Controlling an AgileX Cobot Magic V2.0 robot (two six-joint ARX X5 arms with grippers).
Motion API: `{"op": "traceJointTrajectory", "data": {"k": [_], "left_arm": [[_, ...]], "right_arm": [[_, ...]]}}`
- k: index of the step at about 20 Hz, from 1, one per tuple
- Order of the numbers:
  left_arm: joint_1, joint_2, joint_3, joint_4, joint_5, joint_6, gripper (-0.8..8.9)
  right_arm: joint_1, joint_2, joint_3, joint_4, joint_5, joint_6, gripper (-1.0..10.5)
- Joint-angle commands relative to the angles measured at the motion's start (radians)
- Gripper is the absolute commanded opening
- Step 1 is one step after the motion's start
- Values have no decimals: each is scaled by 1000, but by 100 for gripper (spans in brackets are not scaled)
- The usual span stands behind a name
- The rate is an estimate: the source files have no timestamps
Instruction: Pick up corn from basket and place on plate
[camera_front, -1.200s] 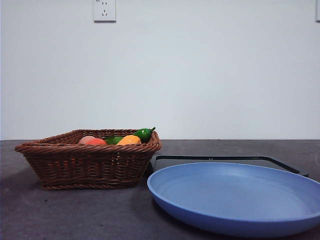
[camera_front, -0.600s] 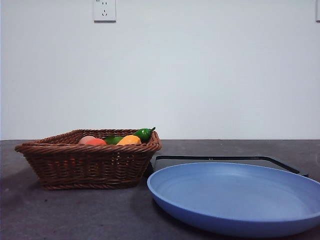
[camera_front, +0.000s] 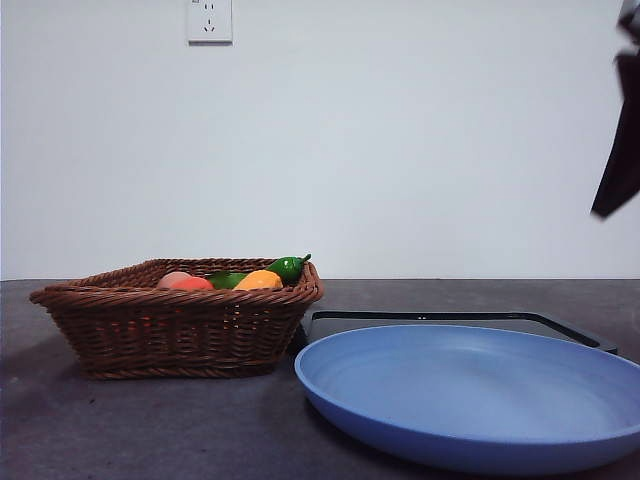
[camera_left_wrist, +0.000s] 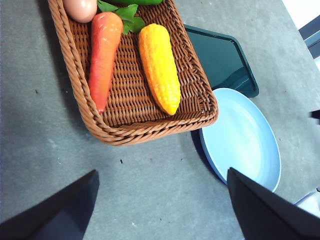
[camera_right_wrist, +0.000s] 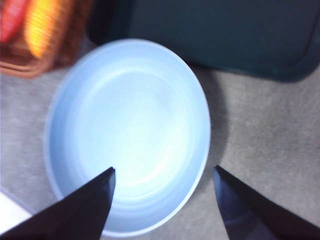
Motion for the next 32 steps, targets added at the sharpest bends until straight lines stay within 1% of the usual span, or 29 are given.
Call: {"op": "traceJointTrajectory", "data": {"k": [1, 4, 6, 12, 14, 16, 17, 18, 20, 23, 25, 27, 32], "left_arm": [[0, 5, 18, 9, 8, 13, 417], [0, 5, 18, 9, 8, 13, 417], [0, 5, 18, 9, 8, 13, 417], [0, 5, 18, 20, 8, 13, 417], [0, 5, 18, 24, 8, 13, 417], [0, 5, 18, 26, 8, 13, 417], [0, 5, 18, 27, 8, 13, 417], [0, 5, 18, 28, 8, 13, 417], [0, 5, 18, 33, 8, 13, 417], [-20, 10, 21, 65, 8, 1, 417], [-48, 34, 40, 88, 6, -12, 417], [-84, 87, 79, 111, 4, -13, 417], [-208, 302, 204, 184, -85, -13, 416]], "right_arm": [[5, 98, 18, 39, 2, -5, 309], [5, 221, 18, 83, 2, -9, 306], [5, 284, 18, 105, 2, -12, 283], [23, 401, 18, 150, 1, -16, 213], [39, 422, 18, 159, 2, -16, 167], [55, 436, 18, 167, 3, -16, 73], [58, 441, 18, 167, 17, -16, 17], [58, 445, 18, 167, 39, -16, 2], [58, 446, 18, 164, 79, -15, 2], [47, 424, 24, 145, 77, -15, 2], [37, 377, 38, 119, 77, -15, 2], [32, 312, 61, 78, 78, -15, 2], [2, 135, 134, -44, 82, -19, 2]]}}
